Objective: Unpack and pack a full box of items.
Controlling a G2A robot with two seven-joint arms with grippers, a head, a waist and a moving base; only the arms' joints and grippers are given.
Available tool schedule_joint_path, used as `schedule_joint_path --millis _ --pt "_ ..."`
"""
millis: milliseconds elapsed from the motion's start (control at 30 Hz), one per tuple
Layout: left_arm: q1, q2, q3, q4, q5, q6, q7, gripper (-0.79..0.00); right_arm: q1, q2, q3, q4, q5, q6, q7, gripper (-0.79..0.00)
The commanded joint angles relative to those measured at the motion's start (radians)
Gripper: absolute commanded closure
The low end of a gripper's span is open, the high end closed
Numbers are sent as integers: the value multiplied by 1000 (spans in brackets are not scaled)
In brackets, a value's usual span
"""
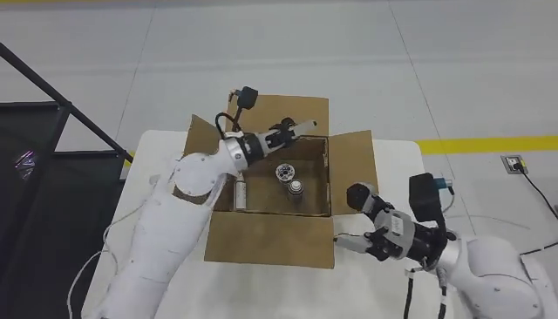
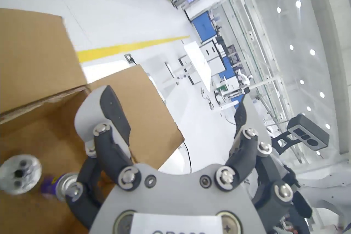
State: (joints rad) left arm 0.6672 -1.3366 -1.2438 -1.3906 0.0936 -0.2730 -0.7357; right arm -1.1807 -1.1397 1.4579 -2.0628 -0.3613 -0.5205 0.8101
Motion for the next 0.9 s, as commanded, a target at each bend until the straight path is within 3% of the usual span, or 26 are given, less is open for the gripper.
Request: schedule_joint_path --millis 0,67,133,267,333,667,867 --pt "166 28 -150 -236 3 57 -41 -785 85 -6 -95 27 -66 47 26 -785" --pt "297 49 -271 -389 -16 85 -72 -785 191 -17 -196 86 -155 118 45 -785" --pt "368 58 -340 -455 -31 90 -75 -785 261 -27 -268 134 -208 162 48 -785" --pt "490 71 -458 -537 -83 70 -67 -785 412 -55 -414 270 -380 291 40 -785" --pt "531 76 -495 -552 -98 60 -66 -785 440 -63 -448 306 -391 320 55 -785" --pt "543 78 -505 -555 -92 57 -70 -785 440 -63 -463 310 -424 323 63 -785" --pt "544 79 -499 -515 -131 88 2 -785 570 -114 -659 459 -689 565 141 -785"
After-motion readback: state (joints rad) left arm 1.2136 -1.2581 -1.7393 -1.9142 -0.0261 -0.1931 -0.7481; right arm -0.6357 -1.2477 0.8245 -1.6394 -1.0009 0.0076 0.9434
